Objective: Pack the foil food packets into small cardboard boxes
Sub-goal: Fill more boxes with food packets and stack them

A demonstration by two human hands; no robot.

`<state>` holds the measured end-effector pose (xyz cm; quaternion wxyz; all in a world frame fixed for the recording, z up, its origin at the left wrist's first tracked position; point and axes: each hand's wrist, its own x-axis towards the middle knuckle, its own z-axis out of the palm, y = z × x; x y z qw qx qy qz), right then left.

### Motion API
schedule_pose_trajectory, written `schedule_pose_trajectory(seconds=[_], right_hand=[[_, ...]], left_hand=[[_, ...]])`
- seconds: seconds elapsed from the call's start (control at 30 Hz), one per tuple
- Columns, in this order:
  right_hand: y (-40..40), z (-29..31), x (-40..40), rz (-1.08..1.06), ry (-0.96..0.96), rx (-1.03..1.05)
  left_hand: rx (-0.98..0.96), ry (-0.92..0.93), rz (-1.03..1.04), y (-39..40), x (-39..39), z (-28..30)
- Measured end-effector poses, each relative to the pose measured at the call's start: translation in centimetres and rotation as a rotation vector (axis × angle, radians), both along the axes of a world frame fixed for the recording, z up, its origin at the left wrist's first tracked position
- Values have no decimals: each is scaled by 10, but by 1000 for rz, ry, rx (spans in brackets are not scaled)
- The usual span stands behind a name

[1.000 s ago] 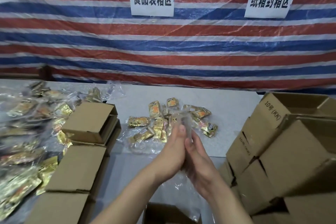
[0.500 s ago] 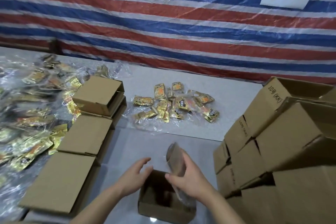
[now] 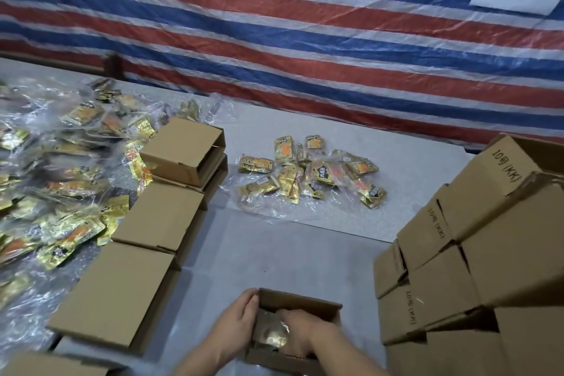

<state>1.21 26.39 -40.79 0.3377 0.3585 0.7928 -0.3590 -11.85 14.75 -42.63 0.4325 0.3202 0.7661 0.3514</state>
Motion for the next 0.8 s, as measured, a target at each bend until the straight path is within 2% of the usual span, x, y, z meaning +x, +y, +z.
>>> schedule_pose_trajectory(seconds=[0.23, 0.33, 0.43, 0.5, 0.6, 0.67, 0.8], right_hand=[[-4, -21, 3, -56, -59, -87], [0, -13, 4, -77, 11, -97], [0, -3, 11, -144, 143, 35], [-3, 2, 13, -82, 60, 104], [-13, -4, 13, -62, -169, -38], [-18, -8, 12, -115, -160, -103], [-18, -12, 12, -167, -65, -79]], left_hand=[[56, 28, -38, 1, 5, 5], [72, 26, -21, 0, 7, 6], [81, 1, -2, -1, 5, 8], [83, -2, 4, -3, 5, 10], [59, 23, -45, -5, 9, 7], [44, 65, -72, -4, 14, 6], [38, 101, -81, 3, 16, 9]])
